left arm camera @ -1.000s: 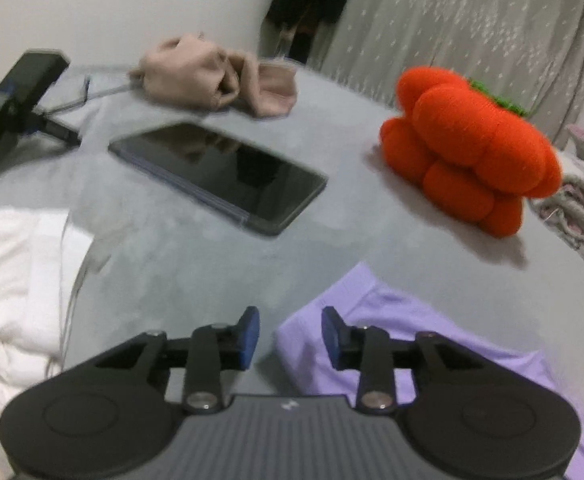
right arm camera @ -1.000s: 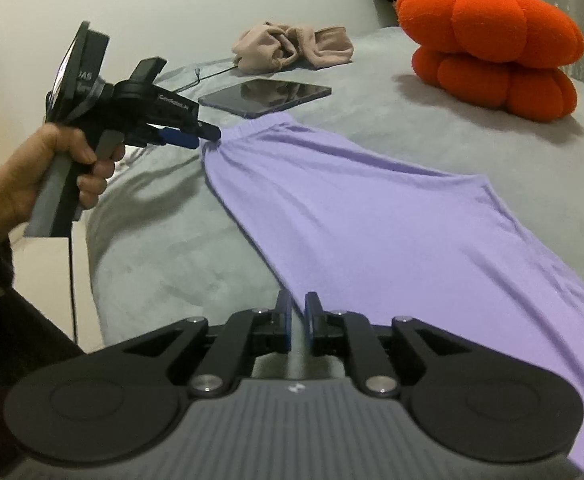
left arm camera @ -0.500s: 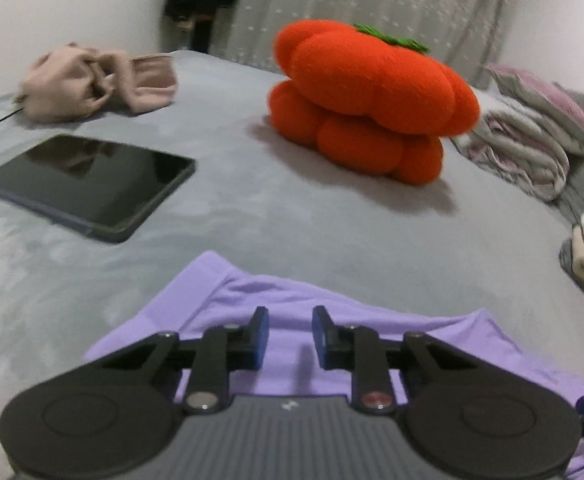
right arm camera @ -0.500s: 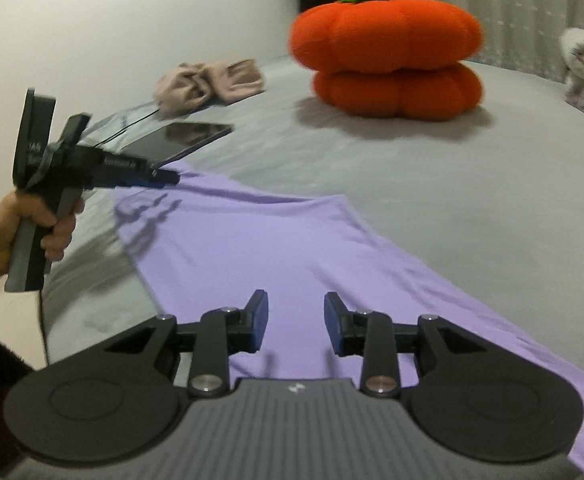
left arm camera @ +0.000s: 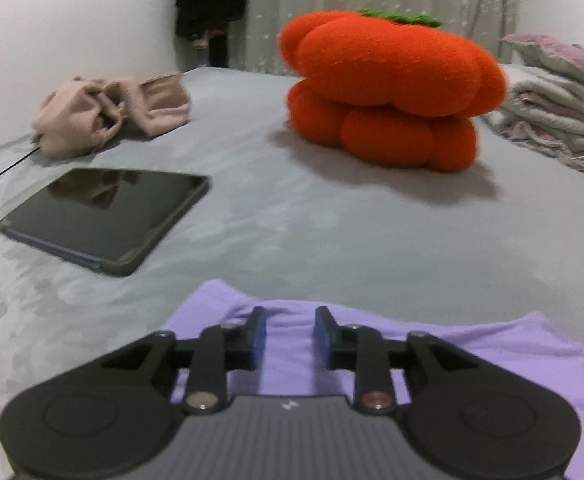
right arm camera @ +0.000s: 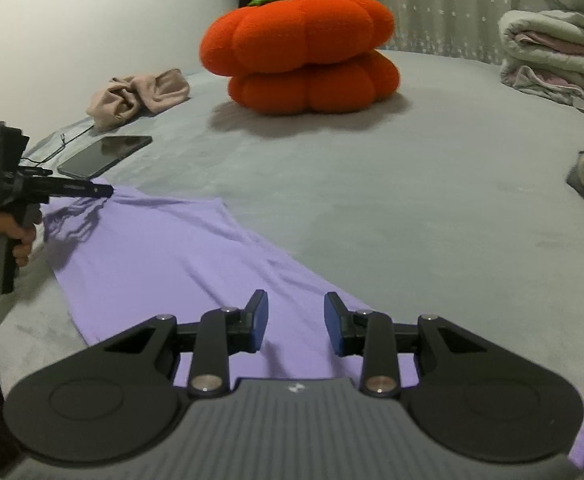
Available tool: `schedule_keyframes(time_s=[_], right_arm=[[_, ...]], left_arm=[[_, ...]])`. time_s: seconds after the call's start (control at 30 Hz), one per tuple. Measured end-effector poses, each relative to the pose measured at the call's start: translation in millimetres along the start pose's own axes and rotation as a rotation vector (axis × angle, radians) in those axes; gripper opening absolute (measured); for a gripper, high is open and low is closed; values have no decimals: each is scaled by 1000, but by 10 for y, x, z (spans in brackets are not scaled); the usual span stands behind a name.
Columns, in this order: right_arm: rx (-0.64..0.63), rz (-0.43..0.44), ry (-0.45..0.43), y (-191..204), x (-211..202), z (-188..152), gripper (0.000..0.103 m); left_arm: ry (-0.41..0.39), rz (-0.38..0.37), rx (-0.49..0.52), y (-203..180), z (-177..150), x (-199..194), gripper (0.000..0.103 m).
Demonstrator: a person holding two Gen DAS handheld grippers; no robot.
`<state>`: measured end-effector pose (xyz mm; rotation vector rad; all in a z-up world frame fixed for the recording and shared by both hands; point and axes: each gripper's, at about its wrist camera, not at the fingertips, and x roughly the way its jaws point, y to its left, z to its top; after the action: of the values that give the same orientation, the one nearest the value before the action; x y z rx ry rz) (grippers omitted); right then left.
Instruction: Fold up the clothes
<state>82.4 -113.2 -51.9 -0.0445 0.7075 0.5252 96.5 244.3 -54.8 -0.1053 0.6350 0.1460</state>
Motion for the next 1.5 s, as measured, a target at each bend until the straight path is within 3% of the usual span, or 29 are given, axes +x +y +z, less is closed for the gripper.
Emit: schedule_keyframes(time_s=[0.2,0.4,0.57,0.9,0.97,1.07,1.1,1.13,1.5], right_arm=[[23,-27,52,-174,-26,-40,35],[6,-26,89,-286,-96,-22,32],[14,-5,93,-390,-127,-111,29],[-61,44,150,-362,54,-195,24],[-84,49,154,-323,58,-197,15],[-119,47,153,-270,51,-207,6],[-122,42,148,-268,37,-210,5],[-125,37,142,-267,21,-210,4],[-167,-67,23,-200,-182,-133,3]], left_arm=[[18,-137,76,-422,46,-126,36],[74,-231,188,-960,12,-76,37],[71,-244,263,-1235,-37,8,37],[96,-222,277,-1328,-26,227,36],[96,-226,270,-1333,-34,260,36],[87,-240,258,-1335,-34,259,23],[85,-243,252,-1333,-34,260,4],[82,-247,240,-1330,-37,262,0],[-22,-229,99,-1256,-76,172,0]])
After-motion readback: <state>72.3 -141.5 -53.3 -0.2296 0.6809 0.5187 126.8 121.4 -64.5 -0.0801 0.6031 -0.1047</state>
